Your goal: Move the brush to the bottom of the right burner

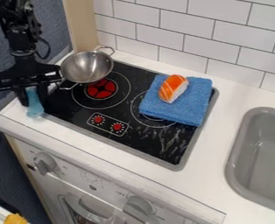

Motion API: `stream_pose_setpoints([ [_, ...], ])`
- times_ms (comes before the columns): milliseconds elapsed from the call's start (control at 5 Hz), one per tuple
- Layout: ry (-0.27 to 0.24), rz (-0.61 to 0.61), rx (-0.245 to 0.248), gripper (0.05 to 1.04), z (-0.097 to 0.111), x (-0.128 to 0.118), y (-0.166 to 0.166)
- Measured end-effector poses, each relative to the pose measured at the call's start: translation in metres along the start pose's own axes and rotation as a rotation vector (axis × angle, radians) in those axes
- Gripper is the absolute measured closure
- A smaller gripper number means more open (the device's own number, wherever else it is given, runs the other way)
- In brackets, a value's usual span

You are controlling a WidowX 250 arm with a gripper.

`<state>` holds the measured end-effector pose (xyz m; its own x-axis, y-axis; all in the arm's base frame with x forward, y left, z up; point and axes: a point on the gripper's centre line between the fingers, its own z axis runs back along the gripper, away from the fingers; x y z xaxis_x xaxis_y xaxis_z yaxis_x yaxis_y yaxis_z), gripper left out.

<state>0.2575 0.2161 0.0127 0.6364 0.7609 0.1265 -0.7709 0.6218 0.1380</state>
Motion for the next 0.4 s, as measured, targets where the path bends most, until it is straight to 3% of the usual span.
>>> stream_pose_setpoints([
  [200, 0.015, -0.020, 0.039, 0.757, 0.005, -0.005, 0.008],
  [400, -0.038, 0.011, 0.101, 0.765, 0.025, -0.002, 0.011],
])
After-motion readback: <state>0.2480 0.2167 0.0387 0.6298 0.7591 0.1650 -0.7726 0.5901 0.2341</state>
